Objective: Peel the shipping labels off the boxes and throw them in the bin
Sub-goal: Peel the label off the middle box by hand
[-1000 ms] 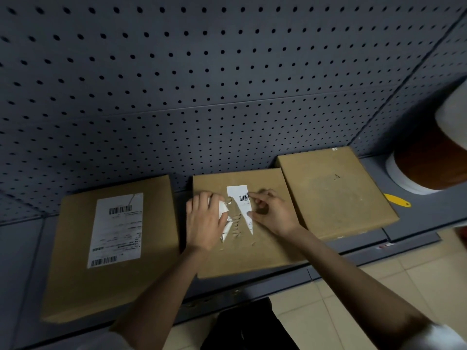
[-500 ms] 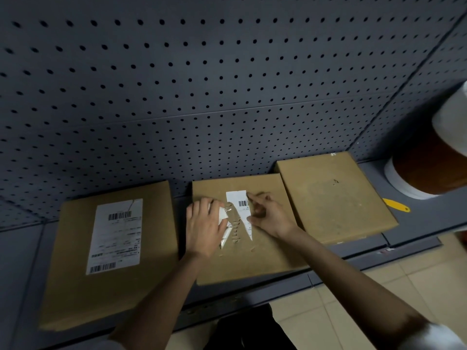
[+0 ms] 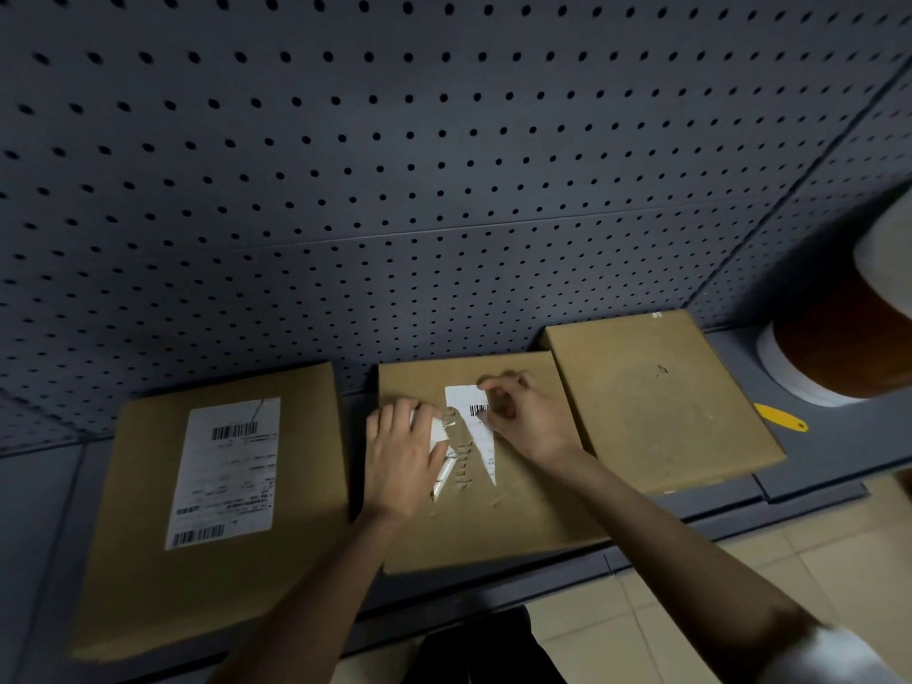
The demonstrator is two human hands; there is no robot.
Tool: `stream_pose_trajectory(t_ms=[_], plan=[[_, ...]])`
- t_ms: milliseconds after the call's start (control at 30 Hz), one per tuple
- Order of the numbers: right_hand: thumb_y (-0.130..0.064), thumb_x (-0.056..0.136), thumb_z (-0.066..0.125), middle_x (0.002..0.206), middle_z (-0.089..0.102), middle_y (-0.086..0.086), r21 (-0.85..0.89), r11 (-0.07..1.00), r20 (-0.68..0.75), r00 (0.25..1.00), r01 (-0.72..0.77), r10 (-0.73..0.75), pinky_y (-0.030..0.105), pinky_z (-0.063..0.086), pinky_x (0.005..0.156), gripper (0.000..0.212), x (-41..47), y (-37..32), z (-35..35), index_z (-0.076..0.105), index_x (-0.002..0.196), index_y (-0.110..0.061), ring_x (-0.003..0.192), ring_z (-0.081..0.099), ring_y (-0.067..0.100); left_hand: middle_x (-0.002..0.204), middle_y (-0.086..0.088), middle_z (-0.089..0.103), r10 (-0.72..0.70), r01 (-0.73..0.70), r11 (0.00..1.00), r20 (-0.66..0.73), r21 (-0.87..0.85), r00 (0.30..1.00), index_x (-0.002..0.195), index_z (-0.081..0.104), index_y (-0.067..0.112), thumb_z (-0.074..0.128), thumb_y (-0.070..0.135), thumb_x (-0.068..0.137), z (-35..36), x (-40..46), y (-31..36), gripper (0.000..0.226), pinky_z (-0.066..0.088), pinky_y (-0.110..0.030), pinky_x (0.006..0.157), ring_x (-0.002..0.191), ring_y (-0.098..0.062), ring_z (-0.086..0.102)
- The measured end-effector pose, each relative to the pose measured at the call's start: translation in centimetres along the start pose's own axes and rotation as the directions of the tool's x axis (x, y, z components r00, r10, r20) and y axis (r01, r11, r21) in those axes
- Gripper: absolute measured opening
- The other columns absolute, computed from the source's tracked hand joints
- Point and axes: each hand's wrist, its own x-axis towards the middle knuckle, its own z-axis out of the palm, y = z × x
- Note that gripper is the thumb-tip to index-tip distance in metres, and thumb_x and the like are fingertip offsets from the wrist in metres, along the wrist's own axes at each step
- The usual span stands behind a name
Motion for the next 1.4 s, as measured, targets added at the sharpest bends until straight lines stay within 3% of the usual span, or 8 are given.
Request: stream_pose_trajectory(t_ms=[267,400,600,967,1033,1133,1233,1400], plan=[[-0.027,0.091,0.054,0.120,0.047,-0.004,-0.084,0.996,-0.085,0.995,0.044,-0.051,0.039,0.032,0.098,0.012,-0.1,0.1,1.1,0.059,0.102,-0.028,0.112,0.050,0.017,0.094,-0.005,0.053,0.024,-0.024,1.000,-0.032,-0.003,0.999,0.099,0.059,0.018,0.067,0.027,0.071,0.2,0.0,-0.1,0.030,0.032,-0.036,0.084,0.088,-0.024,0.052],[-0.033,0.092,0.051,0.127,0.045,-0.003,-0.115,0.993,-0.077,0.996,0.039,-0.048,0.041,0.034,0.101,0.031,0.1,0.4,1.2,0.046,0.123,-0.031,0.116,0.048,0.016,0.095,-0.005,0.053,0.007,-0.008,1.000,-0.040,-0.021,0.999,0.098,0.059,0.018,0.068,0.024,0.070,0.1,0.0,0.0,0.030,0.036,-0.037,0.084,0.088,-0.024,0.052],[-0.029,0.091,0.053,0.124,0.045,-0.002,-0.095,0.994,-0.062,0.996,0.061,-0.067,0.041,0.032,0.099,0.019,0.2,0.4,1.1,0.055,0.110,-0.028,0.117,0.047,0.017,0.098,-0.002,0.058,0.040,-0.041,0.999,-0.004,-0.025,0.999,0.109,0.062,0.019,0.080,0.016,0.061,-0.1,0.1,0.1,0.052,0.030,-0.035,0.087,0.091,-0.022,0.055],[-0.029,0.086,0.060,0.136,0.039,-0.006,-0.095,0.988,0.038,0.992,0.121,-0.117,0.040,0.030,0.106,0.043,-1.7,1.0,0.6,0.048,0.127,-0.032,0.129,0.038,0.013,0.072,0.001,0.063,-0.070,0.075,0.972,0.033,-0.220,0.997,0.135,0.043,0.016,0.076,0.001,0.063,-2.4,-0.1,1.2,0.080,0.033,-0.029,0.085,0.072,-0.019,0.056],[-0.032,0.084,0.063,0.137,0.040,-0.005,-0.085,0.986,0.069,0.988,0.146,-0.141,0.041,0.032,0.108,0.048,-1.9,1.0,0.3,0.047,0.129,-0.033,0.128,0.040,0.014,0.063,-0.002,0.062,-0.093,0.114,0.951,0.087,-0.288,0.992,0.127,0.048,0.016,0.078,0.005,0.067,-3.4,0.0,2.0,0.068,0.039,-0.029,0.081,0.076,-0.023,0.054],[-0.034,0.079,0.069,0.134,0.045,-0.006,0.039,0.978,0.094,0.974,0.204,-0.207,0.034,0.036,0.106,0.055,-2.3,0.2,-0.6,0.047,0.129,-0.032,0.121,0.047,0.010,0.056,0.006,0.057,-0.057,0.064,0.943,0.031,-0.326,0.998,0.096,0.055,0.017,0.080,0.008,0.064,-4.2,0.0,2.8,0.041,0.029,-0.020,0.065,0.075,-0.023,0.051],[-0.020,0.076,0.072,0.117,0.058,-0.005,0.101,0.939,0.028,0.942,0.330,-0.334,0.016,0.043,0.087,0.044,-2.7,-0.7,-1.5,0.056,0.117,-0.023,0.102,0.055,0.006,0.064,0.009,0.055,-0.086,0.079,0.927,-0.002,-0.367,0.996,0.094,0.056,0.017,0.076,0.017,0.072,-4.6,0.6,3.2,0.029,0.028,-0.021,0.063,0.087,-0.020,0.043],[-0.014,0.078,0.069,0.093,0.068,-0.004,0.079,0.915,-0.114,0.916,0.395,-0.385,0.026,0.048,0.077,0.017,-3.0,-2.6,-3.4,0.064,0.094,-0.016,0.081,0.062,0.011,0.075,0.005,0.068,-0.105,0.065,0.911,-0.077,-0.407,0.991,0.089,0.060,0.018,0.074,0.025,0.073,-6.3,1.9,4.6,0.023,0.032,-0.027,0.069,0.079,-0.010,0.033]])
